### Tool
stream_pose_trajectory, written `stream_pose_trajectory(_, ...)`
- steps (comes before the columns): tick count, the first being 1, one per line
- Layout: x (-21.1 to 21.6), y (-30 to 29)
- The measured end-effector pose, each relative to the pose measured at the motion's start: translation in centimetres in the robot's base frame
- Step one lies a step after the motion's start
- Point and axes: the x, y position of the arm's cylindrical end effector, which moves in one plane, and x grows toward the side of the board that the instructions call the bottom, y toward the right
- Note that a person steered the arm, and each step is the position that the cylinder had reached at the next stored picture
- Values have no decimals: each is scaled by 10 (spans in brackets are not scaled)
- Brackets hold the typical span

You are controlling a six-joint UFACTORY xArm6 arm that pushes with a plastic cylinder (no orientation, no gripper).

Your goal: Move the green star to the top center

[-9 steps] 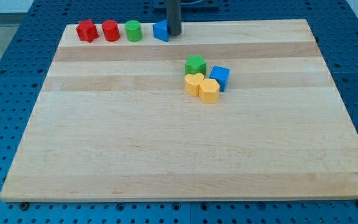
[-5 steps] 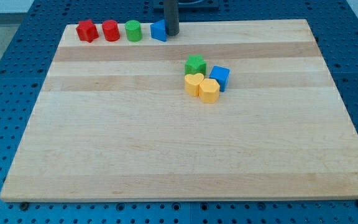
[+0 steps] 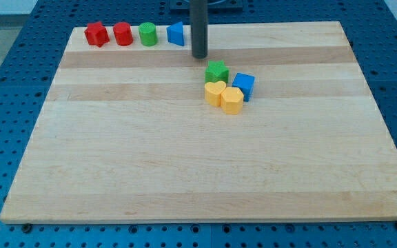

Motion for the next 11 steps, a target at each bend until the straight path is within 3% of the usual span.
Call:
stream_pose_trajectory(2, 76, -33)
stream_pose_trajectory(3, 87, 0)
stream_pose_trajectory(5, 67, 56)
stream_pose_trajectory(11, -21, 83)
